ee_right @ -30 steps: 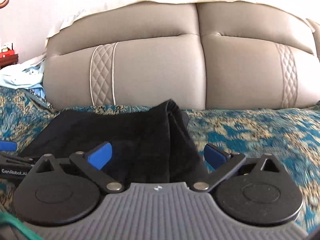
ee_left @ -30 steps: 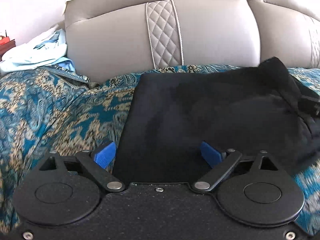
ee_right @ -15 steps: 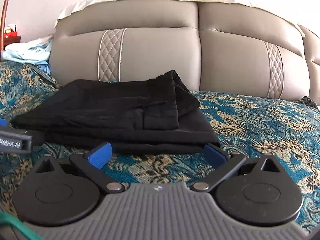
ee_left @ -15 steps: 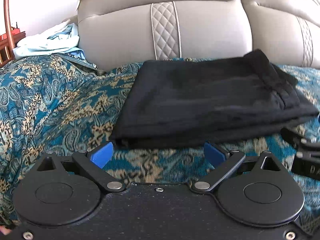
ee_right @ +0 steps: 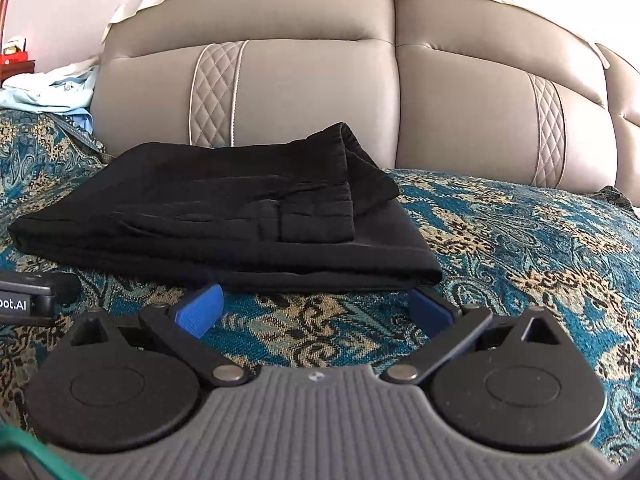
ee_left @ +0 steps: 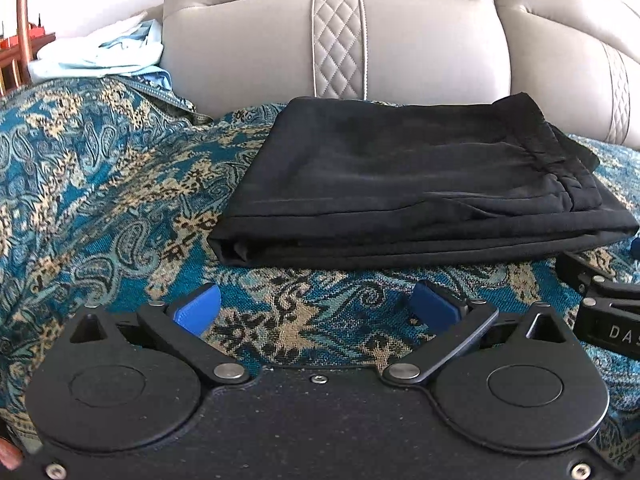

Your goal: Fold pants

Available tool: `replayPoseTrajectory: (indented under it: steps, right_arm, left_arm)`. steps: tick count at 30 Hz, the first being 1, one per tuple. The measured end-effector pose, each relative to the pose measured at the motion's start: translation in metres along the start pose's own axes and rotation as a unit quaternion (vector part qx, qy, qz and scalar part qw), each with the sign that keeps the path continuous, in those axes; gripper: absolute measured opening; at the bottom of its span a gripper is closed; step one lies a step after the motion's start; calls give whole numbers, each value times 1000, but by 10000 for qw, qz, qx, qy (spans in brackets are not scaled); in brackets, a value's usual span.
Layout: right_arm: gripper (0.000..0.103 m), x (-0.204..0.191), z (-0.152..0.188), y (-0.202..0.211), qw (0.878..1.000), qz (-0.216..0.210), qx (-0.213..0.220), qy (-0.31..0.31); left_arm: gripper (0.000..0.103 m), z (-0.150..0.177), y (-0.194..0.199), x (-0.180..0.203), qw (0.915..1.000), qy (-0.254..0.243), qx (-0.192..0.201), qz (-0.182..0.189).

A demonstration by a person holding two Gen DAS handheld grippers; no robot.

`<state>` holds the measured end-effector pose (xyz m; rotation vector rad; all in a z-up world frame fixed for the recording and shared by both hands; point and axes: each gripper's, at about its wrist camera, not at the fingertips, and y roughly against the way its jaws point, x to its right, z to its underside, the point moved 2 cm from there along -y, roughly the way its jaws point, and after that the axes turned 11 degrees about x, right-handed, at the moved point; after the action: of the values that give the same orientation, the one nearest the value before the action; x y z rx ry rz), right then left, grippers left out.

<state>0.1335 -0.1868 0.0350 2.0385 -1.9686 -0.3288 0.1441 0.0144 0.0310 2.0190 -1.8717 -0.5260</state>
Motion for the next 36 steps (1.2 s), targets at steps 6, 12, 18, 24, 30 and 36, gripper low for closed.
replayPoseTrajectory:
  steps: [6,12,18,24,30,36]
  right_arm:
    - [103,-1,0,0,10000,-41,-7,20]
    - [103,-3,1,-1,10000,-74,1,65]
    - [103,-3,1,-1,9999,-85,9,83]
    - [103,-4,1,-1,9999,-87,11,84]
    - [103,-4,1,-1,9999,-86,12,87]
    - [103,-4,1,-1,9999,-84,14,89]
  left_arm:
    - [103,1,-2,-3,9999,90,28,101]
    - [103,2,-4,-6,9997,116,44,222]
    - [103,3,-3,-6,9996,114,91,225]
    - [103,3,-2,-5,9996,130,122,218]
    - [103,4,-2,-6,9996,129,123,217]
    - [103,4,-2,-6,9996,128,126,216]
